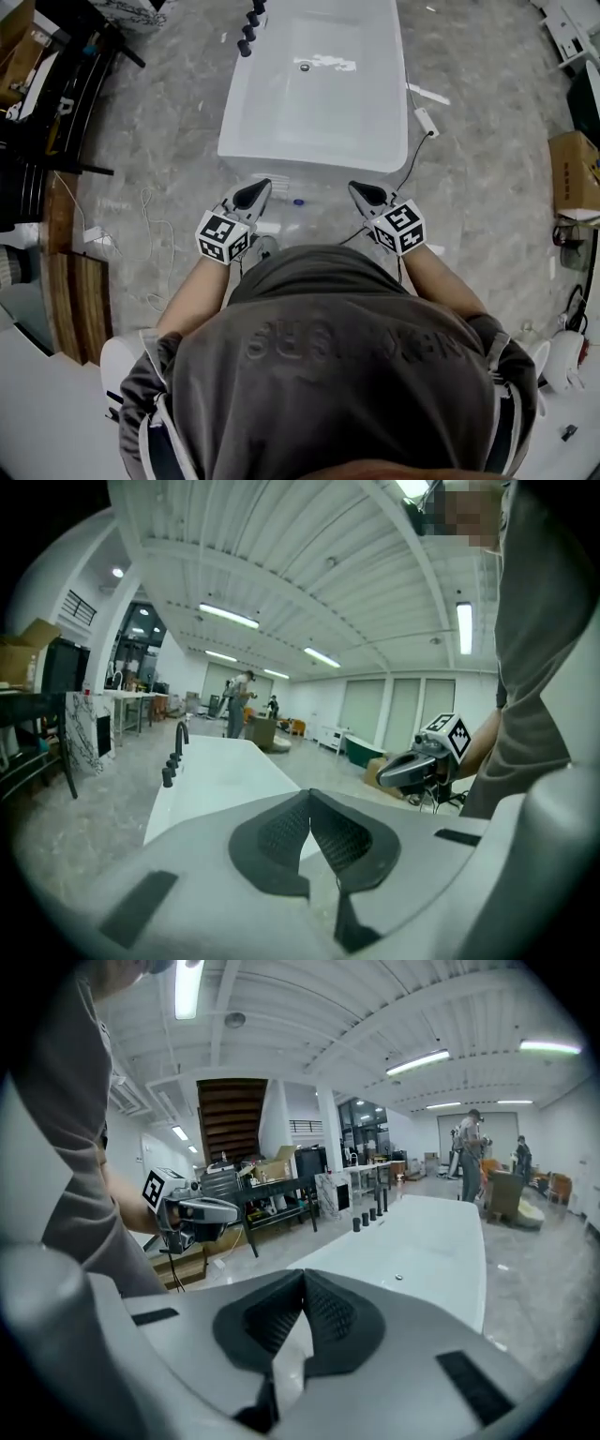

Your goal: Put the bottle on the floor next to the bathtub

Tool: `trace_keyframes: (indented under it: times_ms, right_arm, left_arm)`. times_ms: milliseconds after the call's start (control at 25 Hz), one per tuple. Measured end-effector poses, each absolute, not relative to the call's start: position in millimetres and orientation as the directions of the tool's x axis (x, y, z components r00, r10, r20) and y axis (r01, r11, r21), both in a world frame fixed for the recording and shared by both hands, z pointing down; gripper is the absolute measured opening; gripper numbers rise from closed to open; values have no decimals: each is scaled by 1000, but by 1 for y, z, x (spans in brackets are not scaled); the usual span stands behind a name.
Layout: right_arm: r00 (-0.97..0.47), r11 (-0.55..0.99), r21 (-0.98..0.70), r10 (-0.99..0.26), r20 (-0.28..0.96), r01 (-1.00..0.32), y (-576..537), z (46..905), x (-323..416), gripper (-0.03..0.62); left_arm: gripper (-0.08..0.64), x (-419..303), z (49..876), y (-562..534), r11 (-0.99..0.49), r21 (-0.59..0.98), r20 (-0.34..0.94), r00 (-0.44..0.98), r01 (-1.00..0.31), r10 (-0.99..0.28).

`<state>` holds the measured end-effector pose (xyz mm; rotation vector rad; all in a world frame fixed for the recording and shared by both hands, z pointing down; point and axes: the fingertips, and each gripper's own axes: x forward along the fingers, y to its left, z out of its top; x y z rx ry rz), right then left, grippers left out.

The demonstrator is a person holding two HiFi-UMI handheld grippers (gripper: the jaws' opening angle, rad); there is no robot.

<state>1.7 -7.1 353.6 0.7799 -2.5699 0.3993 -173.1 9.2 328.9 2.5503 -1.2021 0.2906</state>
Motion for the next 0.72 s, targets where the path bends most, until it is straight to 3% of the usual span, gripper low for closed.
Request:
trace_keyframes:
  times_ms: [720]
  right_arm:
    - [-761,792,-164,-473,443,-588,-19,352,7,-9]
  left_arm:
    - [6,-167,312,0,-609,198,257,640,-768,-724]
